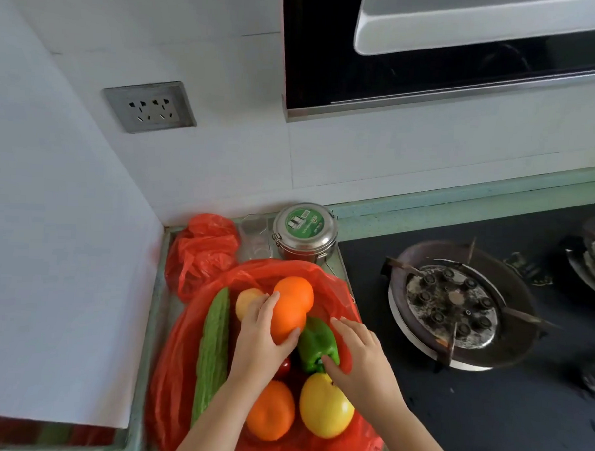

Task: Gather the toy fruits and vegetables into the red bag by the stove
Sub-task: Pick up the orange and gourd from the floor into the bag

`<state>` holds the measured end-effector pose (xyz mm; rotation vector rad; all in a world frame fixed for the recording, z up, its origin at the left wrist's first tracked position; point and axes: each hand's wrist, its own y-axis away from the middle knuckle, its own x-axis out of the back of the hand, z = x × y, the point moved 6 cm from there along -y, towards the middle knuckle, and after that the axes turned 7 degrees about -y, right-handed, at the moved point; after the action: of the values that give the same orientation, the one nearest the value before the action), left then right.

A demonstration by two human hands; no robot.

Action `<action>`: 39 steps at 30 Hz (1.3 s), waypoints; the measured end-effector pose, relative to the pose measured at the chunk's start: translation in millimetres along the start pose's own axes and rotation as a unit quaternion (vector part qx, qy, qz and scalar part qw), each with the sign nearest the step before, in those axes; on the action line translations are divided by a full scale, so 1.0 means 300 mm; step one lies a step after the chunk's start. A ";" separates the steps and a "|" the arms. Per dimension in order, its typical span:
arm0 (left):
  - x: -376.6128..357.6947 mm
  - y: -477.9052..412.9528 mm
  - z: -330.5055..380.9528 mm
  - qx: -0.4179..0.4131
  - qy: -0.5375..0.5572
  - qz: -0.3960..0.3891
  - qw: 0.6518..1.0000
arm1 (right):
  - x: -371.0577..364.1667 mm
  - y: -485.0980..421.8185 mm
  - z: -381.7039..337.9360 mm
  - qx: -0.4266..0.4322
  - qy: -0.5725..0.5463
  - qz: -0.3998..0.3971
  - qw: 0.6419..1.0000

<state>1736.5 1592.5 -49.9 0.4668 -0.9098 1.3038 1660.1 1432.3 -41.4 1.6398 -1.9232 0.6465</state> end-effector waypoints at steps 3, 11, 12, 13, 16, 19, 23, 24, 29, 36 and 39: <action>-0.015 0.008 -0.032 -0.009 -0.047 -0.023 0.999 | -0.009 -0.010 0.004 0.002 0.001 -0.009 1.000; -0.083 0.049 -0.050 -0.036 -0.172 -0.069 0.982 | -0.033 -0.035 0.003 0.012 0.010 -0.035 0.999; -0.084 0.048 -0.045 -0.044 -0.186 -0.065 0.979 | -0.035 -0.038 0.002 0.013 0.013 -0.040 0.999; -0.085 0.046 -0.040 -0.047 -0.196 -0.067 0.977 | -0.038 -0.040 0.000 0.014 0.019 -0.046 0.999; -0.085 0.046 -0.030 -0.043 -0.204 -0.077 0.975 | -0.044 -0.044 -0.006 0.018 0.036 -0.059 0.997; -0.081 0.049 -0.027 -0.056 -0.225 -0.087 0.969 | -0.047 -0.043 -0.015 0.024 0.042 -0.063 0.997; -0.045 0.060 -0.017 -0.067 -0.219 -0.061 0.971 | -0.051 -0.037 -0.030 0.033 0.053 -0.057 0.996; -0.035 0.067 -0.017 -0.068 -0.215 -0.053 0.973 | -0.053 -0.035 -0.036 0.037 0.054 -0.053 0.996; 0.037 0.118 -0.008 -0.057 -0.185 0.007 0.981 | -0.054 -0.016 -0.073 0.053 0.056 -0.025 0.997; 0.115 0.223 0.006 -0.059 -0.174 0.051 0.982 | -0.081 0.032 -0.143 0.078 0.088 -0.009 0.993; 0.161 0.262 -0.002 -0.068 -0.179 0.078 0.978 | -0.103 0.058 -0.190 0.082 0.101 -0.005 0.991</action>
<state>1661.9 1641.7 -27.2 0.5425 -1.3509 1.3103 1651.6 1495.3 -19.8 1.6099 -1.7552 0.9514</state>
